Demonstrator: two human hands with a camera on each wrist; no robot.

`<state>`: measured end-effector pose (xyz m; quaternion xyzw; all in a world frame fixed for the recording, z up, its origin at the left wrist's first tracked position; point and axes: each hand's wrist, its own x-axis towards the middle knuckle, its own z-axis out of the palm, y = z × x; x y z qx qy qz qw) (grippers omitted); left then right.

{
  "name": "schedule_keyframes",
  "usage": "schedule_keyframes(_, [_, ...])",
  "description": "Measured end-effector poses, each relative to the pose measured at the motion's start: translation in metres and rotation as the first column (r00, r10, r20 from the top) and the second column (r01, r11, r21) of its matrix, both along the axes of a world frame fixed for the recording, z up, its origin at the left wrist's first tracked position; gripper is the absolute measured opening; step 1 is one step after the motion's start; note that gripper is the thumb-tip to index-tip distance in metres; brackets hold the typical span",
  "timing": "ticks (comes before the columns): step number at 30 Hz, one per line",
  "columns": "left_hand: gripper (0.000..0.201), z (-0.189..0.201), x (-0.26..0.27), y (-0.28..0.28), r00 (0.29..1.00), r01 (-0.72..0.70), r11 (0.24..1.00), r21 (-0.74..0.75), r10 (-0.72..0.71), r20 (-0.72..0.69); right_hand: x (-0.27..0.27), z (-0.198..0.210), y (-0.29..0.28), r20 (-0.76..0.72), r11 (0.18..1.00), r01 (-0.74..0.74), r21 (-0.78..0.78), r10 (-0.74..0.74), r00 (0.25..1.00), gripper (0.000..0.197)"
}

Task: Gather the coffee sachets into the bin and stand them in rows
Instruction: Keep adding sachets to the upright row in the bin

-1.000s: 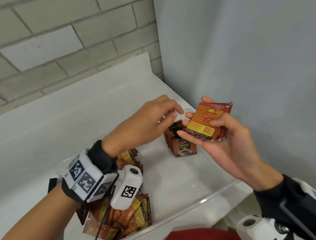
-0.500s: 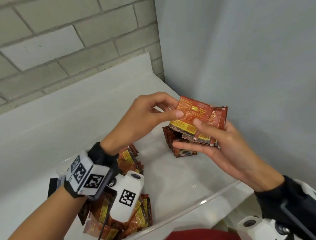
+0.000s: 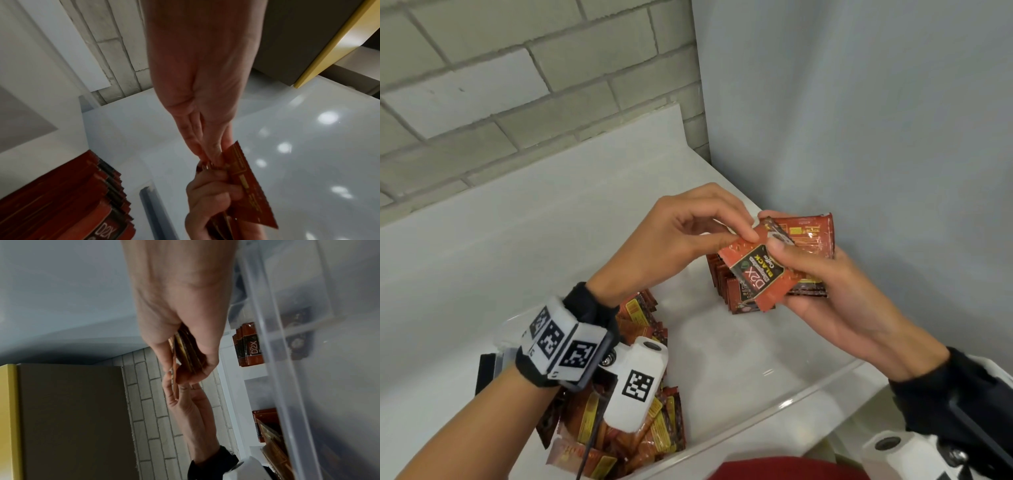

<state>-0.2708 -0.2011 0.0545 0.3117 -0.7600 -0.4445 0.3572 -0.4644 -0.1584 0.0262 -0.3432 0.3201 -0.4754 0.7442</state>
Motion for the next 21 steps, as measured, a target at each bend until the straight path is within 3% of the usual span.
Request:
schedule_keyframes(9, [0.024,0.005,-0.008,0.004,0.993,-0.12,0.986,0.113,0.121,0.001,0.0,-0.002,-0.003,0.081,0.992,0.128,-0.023,-0.126,0.989,0.046])
schedule_keyframes(16, [0.045,0.009,-0.007,0.009,0.999,-0.024,0.983,0.184,0.015,0.046,0.002,-0.002,-0.003,0.07,0.99,0.134,-0.051,-0.13,0.989,0.053])
schedule_keyframes(21, [0.026,0.012,-0.002,0.007,0.994,0.003,0.992,0.124,-0.017,0.111,0.003,-0.002,-0.002,0.107,0.988,0.133,-0.078,-0.124,0.987,0.047])
